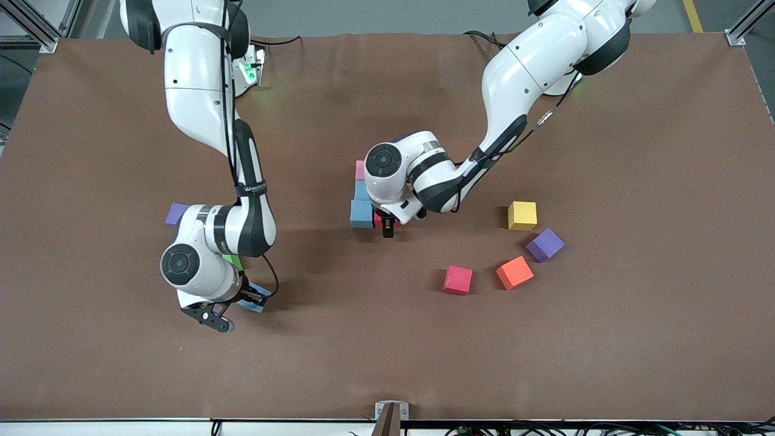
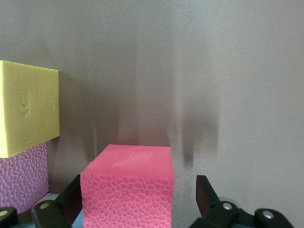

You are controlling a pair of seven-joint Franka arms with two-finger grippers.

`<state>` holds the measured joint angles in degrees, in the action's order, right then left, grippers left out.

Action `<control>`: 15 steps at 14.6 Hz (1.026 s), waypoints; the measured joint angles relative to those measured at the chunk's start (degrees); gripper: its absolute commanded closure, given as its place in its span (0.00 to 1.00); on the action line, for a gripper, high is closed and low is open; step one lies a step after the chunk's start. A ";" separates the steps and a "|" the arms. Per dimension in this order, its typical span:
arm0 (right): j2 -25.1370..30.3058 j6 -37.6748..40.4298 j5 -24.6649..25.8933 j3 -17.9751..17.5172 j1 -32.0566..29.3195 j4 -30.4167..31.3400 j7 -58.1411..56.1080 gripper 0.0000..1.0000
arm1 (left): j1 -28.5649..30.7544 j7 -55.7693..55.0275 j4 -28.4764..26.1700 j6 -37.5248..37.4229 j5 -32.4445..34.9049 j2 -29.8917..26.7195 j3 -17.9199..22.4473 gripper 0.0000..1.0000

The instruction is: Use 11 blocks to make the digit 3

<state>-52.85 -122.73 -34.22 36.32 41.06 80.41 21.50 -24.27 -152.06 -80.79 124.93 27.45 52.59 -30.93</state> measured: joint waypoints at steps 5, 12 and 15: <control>1.11 -0.04 0.00 0.39 5.54 -0.16 0.11 0.98 | 0.05 2.19 -0.47 -2.37 -0.32 -2.69 -0.18 0.00; 1.85 -0.01 -0.06 0.35 12.92 -0.17 0.17 0.97 | 5.88 13.53 -3.47 -7.52 -3.07 -11.10 -0.14 0.00; 1.85 0.13 -0.08 -0.01 14.71 0.02 0.17 0.97 | 11.97 19.84 -3.84 -8.55 -3.19 -12.83 -0.07 0.00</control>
<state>-51.00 -122.60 -34.30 36.30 55.78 80.43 21.68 -12.30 -132.22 -84.62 116.38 24.26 39.76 -31.00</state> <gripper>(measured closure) 0.405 0.000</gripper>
